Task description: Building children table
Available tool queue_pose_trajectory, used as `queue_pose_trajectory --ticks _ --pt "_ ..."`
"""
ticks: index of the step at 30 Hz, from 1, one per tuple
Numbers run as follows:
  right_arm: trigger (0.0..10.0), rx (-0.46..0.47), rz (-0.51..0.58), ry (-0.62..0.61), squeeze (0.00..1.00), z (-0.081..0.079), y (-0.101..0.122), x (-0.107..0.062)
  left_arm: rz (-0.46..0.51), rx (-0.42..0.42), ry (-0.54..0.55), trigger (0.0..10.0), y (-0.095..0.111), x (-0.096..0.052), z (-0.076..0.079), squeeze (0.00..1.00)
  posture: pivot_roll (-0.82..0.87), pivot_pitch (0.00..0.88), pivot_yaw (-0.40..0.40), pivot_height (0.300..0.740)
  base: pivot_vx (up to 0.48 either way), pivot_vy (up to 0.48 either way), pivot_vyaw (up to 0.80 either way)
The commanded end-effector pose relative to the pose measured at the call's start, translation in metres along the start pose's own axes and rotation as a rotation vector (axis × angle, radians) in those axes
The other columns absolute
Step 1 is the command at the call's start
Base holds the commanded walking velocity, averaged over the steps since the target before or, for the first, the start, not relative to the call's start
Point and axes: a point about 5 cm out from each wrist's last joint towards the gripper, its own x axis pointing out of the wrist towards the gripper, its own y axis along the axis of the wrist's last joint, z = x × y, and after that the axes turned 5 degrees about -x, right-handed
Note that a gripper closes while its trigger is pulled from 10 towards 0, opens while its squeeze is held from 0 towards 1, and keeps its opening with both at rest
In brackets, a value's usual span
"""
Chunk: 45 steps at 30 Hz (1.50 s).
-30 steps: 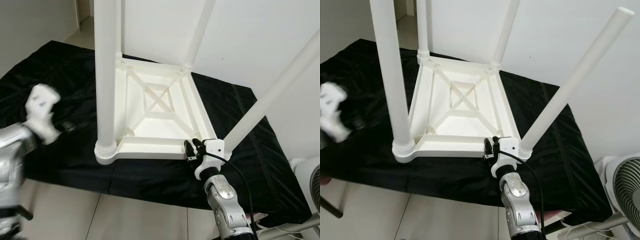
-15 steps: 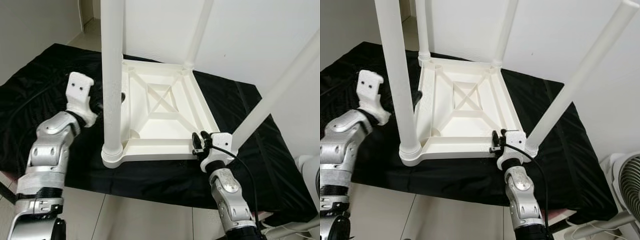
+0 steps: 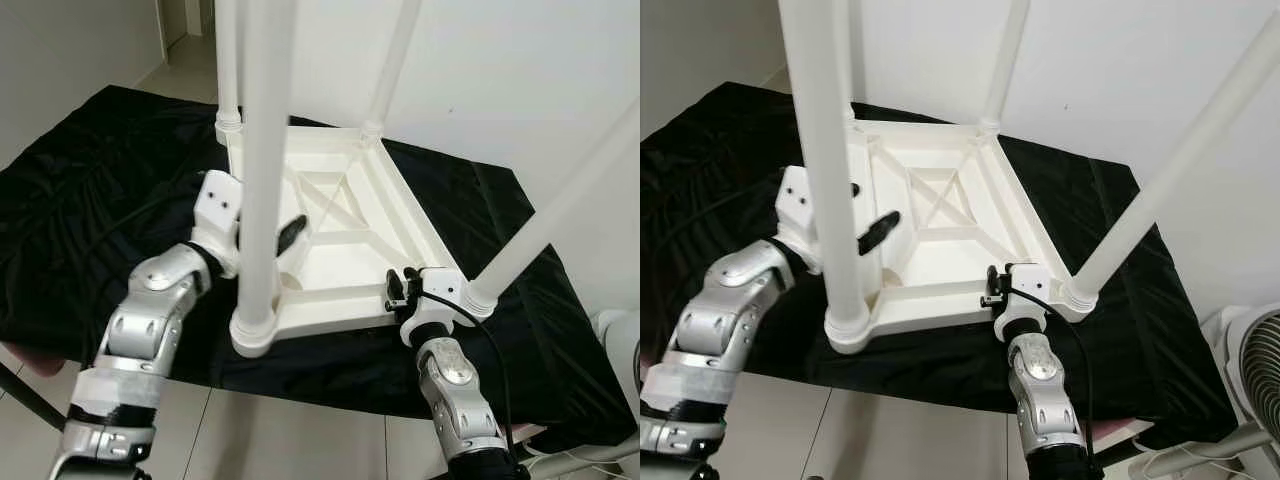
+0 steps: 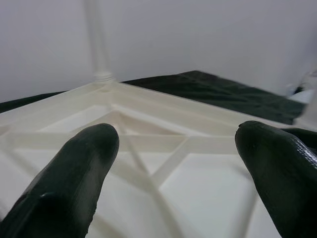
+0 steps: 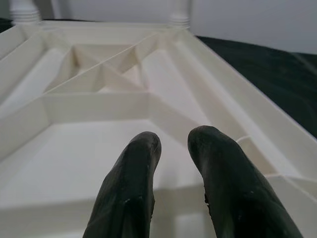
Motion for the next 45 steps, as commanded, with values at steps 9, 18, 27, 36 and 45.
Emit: queue_pose_trajectory --ticks 9,18,27,36,45 --pt "10.0 -0.043 0.019 -0.135 0.00 0.016 0.001 -0.002 -0.006 -0.072 -0.316 10.0 0.000 0.005 0.057 0.00 0.00 0.013 -0.126 0.740 0.000 0.000 0.00" --pt "10.0 -0.045 0.020 -0.222 0.00 0.025 0.001 -0.005 0.014 -0.154 -0.325 10.0 0.005 0.012 0.071 0.00 -0.03 0.018 -0.108 0.740 0.000 0.000 0.00" --pt "10.0 -0.064 -0.030 -0.374 0.00 0.035 -0.010 -0.022 -0.004 -0.119 -0.260 10.0 0.000 0.013 0.053 0.00 -0.03 0.016 -0.108 0.740 0.000 0.000 0.00" --pt "10.0 -0.058 -0.078 -0.447 0.00 0.039 -0.019 -0.033 -0.048 -0.025 -0.147 10.0 0.002 0.002 0.008 0.00 -0.04 0.002 -0.107 0.740 0.000 0.000 0.00" --pt "10.0 -0.054 -0.085 -0.475 0.00 0.043 -0.019 -0.037 -0.037 -0.008 -0.052 10.0 0.007 -0.006 -0.020 0.00 -0.04 0.009 -0.100 0.740 0.000 0.000 0.00"
